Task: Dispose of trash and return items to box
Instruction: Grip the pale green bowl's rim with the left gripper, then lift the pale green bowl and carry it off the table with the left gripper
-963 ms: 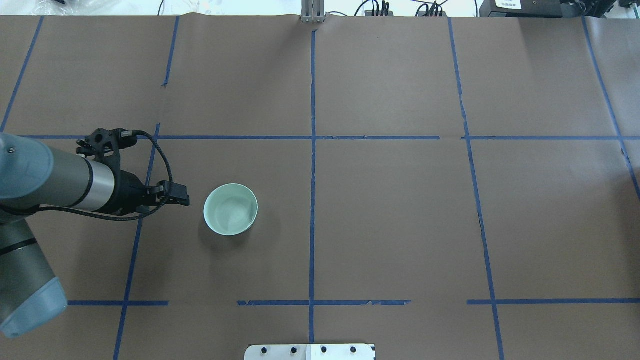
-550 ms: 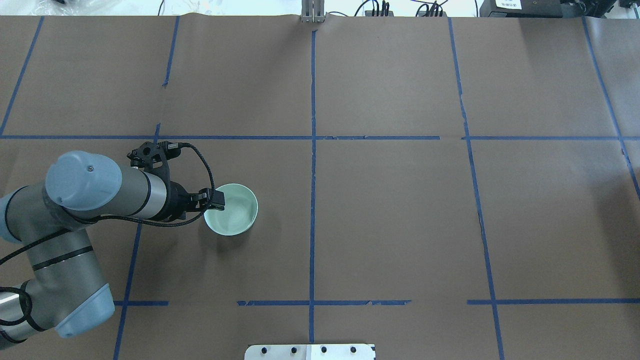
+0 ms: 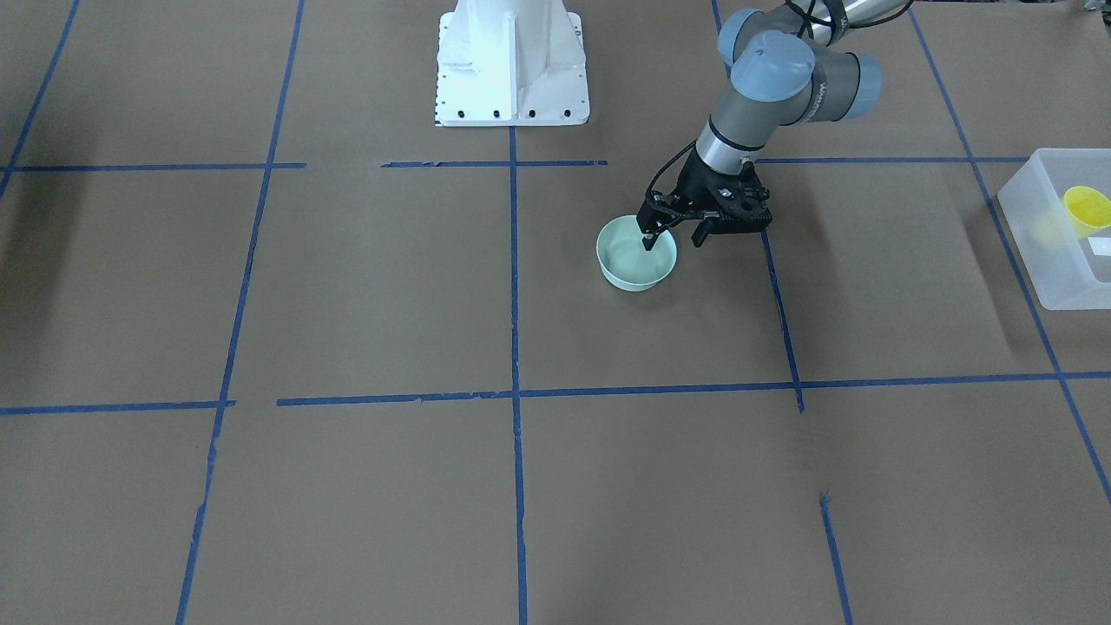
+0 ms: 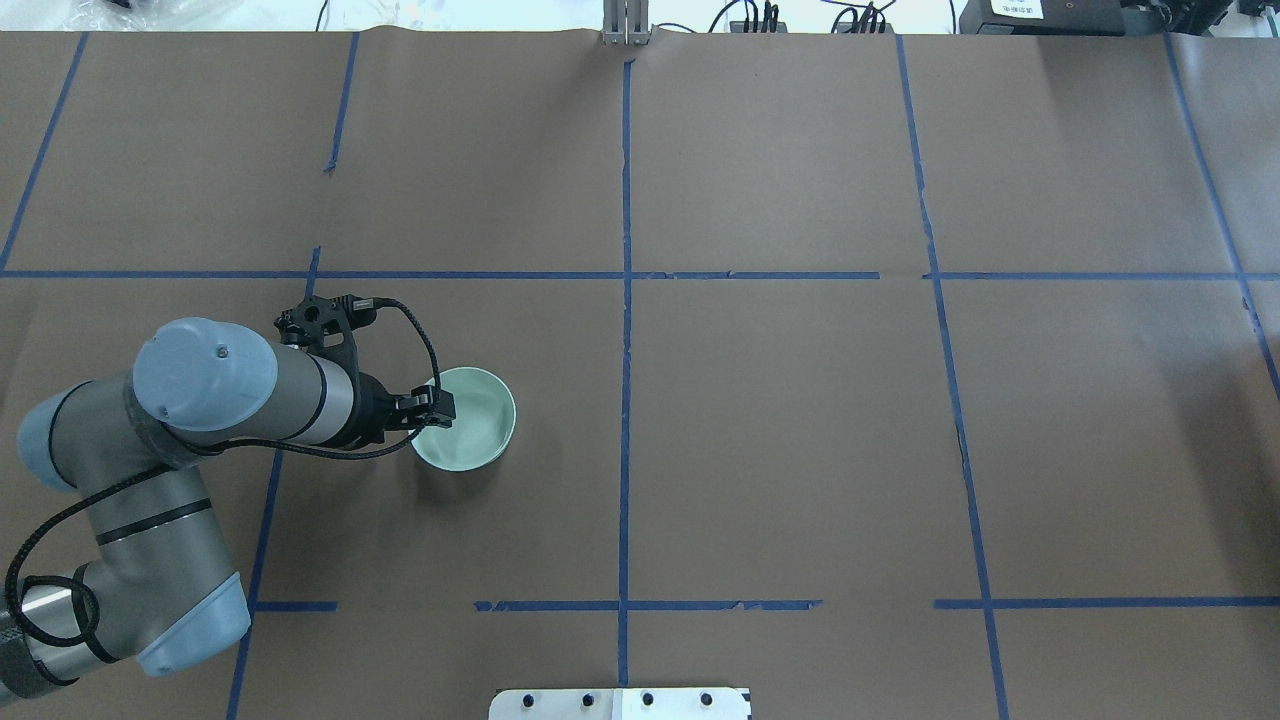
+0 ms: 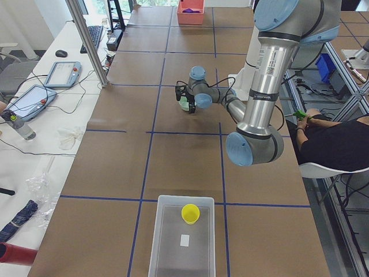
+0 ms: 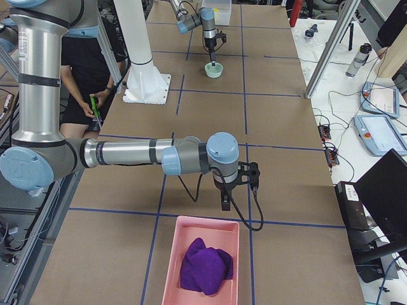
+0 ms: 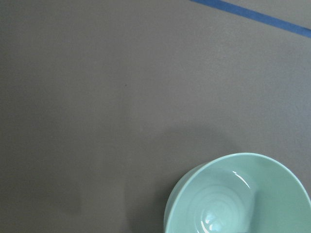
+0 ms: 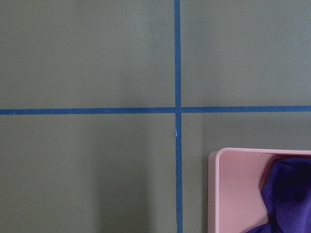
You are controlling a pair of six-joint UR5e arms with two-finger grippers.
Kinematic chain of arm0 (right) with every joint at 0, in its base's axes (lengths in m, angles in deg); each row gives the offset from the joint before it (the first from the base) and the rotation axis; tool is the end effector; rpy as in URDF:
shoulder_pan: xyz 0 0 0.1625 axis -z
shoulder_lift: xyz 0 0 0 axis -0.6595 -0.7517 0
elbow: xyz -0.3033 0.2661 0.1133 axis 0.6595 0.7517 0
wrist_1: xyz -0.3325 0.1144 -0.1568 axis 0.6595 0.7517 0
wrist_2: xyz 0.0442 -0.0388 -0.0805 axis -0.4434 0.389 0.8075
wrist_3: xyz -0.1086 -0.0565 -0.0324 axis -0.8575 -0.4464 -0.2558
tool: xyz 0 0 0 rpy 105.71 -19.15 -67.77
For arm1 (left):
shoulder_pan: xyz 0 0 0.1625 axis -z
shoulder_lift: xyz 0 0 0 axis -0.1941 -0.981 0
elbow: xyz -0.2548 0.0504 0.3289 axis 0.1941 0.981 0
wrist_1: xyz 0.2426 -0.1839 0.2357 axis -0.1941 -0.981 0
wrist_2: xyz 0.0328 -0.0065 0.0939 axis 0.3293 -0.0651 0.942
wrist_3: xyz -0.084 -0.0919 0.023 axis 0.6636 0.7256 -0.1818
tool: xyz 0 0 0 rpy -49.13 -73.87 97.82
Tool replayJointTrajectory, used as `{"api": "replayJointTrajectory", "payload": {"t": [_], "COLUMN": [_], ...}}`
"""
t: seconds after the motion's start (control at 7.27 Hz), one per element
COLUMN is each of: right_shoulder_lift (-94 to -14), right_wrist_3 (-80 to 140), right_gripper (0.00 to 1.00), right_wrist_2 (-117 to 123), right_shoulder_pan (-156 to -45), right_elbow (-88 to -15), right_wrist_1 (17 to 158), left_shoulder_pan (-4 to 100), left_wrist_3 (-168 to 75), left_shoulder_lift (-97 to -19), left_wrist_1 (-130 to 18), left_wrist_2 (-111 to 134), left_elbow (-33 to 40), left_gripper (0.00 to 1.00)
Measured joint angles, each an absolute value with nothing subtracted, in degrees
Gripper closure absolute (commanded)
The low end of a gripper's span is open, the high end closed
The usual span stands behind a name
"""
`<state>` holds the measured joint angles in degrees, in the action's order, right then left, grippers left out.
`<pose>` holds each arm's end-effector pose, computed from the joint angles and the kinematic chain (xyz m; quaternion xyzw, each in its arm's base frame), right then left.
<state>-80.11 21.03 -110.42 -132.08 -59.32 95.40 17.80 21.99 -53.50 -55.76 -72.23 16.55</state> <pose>0.0482 -0.4303 0.6175 0.0569 -0.3942 0.0327 0.9167 0.4604 -0.3701 0.3775 0.0325 0.4742 -0.1076 0.8732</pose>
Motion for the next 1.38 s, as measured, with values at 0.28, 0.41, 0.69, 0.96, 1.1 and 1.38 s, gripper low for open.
{"api": "replayJointTrajectory", "payload": {"t": [0.28, 0.41, 0.69, 0.96, 1.1, 1.38], "right_shoulder_lift": [-80.12, -80.12, -80.12, -80.23, -80.48, -81.64], "right_wrist_3": [21.03, 20.77, 20.23, 20.74, 20.94, 20.94], "right_gripper": [0.00, 0.00, 0.00, 0.00, 0.00, 0.00], "right_wrist_2": [-110.57, -110.60, -110.82, -112.95, -114.30, -114.66], "right_shoulder_pan": [-131.92, -131.89, -131.88, -131.92, -131.95, -131.91], "right_elbow": [-59.41, -59.48, -59.96, -60.57, -60.61, -60.13], "right_wrist_1": [95.19, 95.11, 95.12, 95.54, 95.65, 95.52], "left_shoulder_pan": [17.59, 17.53, 17.52, 17.95, 18.58, 22.86], "left_wrist_3": [22.06, 22.06, 22.05, 21.99, 21.94, 20.94], "left_shoulder_lift": [-53.73, -53.72, -53.96, -54.12, -54.12, -54.25], "left_wrist_1": [-55.70, -55.57, -54.42, -52.96, -50.18, -42.30], "left_wrist_2": [-71.98, -71.95, -72.01, -72.35, -72.80, -75.35], "left_elbow": [15.59, 15.40, 15.57, 17.75, 20.65, 26.47], "left_gripper": [0.91, 1.00, 1.00, 1.00, 1.00, 1.00]}}
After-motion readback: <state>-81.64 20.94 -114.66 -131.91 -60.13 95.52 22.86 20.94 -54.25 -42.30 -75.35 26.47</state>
